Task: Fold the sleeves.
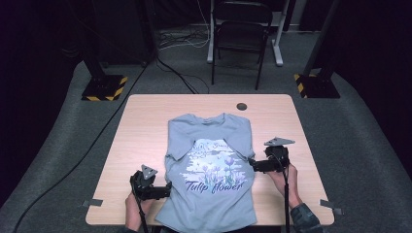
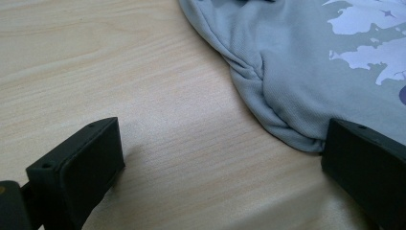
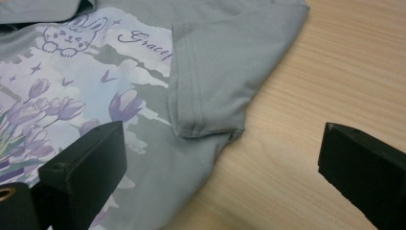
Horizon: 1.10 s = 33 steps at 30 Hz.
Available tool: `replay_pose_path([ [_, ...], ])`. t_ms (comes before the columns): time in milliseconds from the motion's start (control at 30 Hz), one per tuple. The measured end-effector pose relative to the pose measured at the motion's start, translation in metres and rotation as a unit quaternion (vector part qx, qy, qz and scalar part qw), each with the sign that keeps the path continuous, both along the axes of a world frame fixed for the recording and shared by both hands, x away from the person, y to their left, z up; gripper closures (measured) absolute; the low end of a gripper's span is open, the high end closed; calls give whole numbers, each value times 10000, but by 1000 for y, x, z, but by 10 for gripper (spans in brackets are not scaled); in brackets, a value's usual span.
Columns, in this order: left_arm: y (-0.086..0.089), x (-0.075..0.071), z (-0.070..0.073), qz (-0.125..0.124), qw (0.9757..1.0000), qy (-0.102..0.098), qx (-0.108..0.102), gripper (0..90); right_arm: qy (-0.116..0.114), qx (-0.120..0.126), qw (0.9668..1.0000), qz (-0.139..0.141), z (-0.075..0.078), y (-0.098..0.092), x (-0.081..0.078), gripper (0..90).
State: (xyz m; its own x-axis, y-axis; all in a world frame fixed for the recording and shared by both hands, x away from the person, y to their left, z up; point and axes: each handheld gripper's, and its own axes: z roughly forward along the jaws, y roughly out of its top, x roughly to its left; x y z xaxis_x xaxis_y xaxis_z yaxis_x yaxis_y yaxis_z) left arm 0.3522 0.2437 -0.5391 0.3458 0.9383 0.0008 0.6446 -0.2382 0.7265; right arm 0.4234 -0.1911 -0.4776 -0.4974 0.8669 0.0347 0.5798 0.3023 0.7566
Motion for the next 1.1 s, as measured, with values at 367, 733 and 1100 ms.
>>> replay_pose_path([
  [367,0,0,0,0,10000,-2,1,1,-66,34,10000,-7,-2,-9,-24,21],
  [733,0,0,0,0,10000,-2,1,1,25,16,9999,-148,-14,-26,-44,24],
  [1100,0,0,0,-4,10000,-2,1,1,231,7,9994,-251,-35,-37,-66,27],
])
